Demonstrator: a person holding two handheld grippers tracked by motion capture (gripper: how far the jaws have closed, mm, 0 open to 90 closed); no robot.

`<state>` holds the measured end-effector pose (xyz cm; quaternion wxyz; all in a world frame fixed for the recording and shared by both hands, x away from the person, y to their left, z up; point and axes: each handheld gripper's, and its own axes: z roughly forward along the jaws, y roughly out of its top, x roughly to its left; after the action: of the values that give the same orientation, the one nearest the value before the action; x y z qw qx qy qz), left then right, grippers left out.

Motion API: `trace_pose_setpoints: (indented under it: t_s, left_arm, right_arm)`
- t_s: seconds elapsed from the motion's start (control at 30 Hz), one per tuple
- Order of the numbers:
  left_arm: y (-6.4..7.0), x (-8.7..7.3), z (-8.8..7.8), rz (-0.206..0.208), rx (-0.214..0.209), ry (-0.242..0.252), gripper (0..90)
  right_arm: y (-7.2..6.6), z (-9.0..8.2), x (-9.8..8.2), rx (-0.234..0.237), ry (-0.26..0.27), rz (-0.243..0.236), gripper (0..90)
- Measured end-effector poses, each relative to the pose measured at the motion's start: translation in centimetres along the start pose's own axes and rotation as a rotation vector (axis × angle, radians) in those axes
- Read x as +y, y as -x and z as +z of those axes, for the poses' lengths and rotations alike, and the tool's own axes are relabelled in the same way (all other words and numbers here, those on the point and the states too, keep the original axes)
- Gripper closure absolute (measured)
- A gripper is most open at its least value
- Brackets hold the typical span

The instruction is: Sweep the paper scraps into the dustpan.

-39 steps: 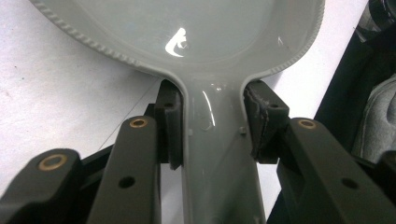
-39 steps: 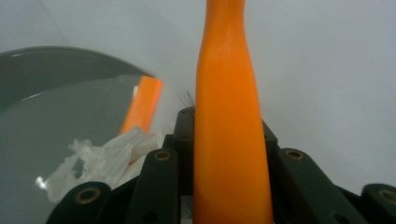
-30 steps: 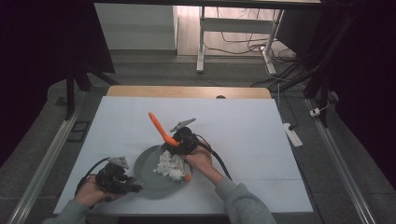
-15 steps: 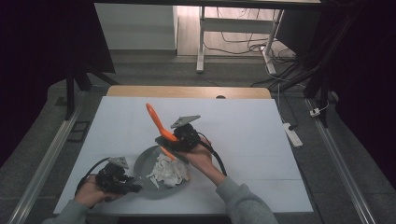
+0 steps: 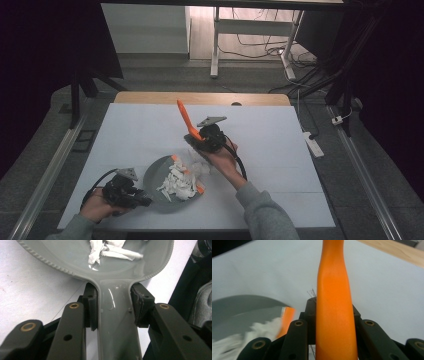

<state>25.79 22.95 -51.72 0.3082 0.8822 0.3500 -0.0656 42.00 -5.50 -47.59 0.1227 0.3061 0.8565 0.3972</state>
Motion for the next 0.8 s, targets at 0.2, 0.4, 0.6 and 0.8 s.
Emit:
trace_pose_setpoints:
  t_s: [0.2, 0.4, 0.6, 0.8]
  left_arm:
    - [-0.1, 0.0, 0.0, -0.004, 0.001, 0.004, 61.4]
    - [0.0, 0.0, 0.1, -0.005, 0.002, 0.004, 61.4]
    - [0.0, 0.0, 0.1, -0.010, 0.003, 0.007, 61.4]
    - [0.0, 0.1, 0.2, -0.010, 0.003, 0.007, 61.4]
  right_arm:
    - [1.9, 2.0, -0.7, -0.047, -0.064, 0.050, 70.8]
    - [1.3, 3.0, -0.9, -0.047, -0.116, 0.053, 70.9]
    - [-0.1, 3.6, -0.9, 0.001, -0.134, 0.044, 70.9]
    - [-2.0, 3.5, -1.1, 0.061, -0.136, 0.030, 70.9]
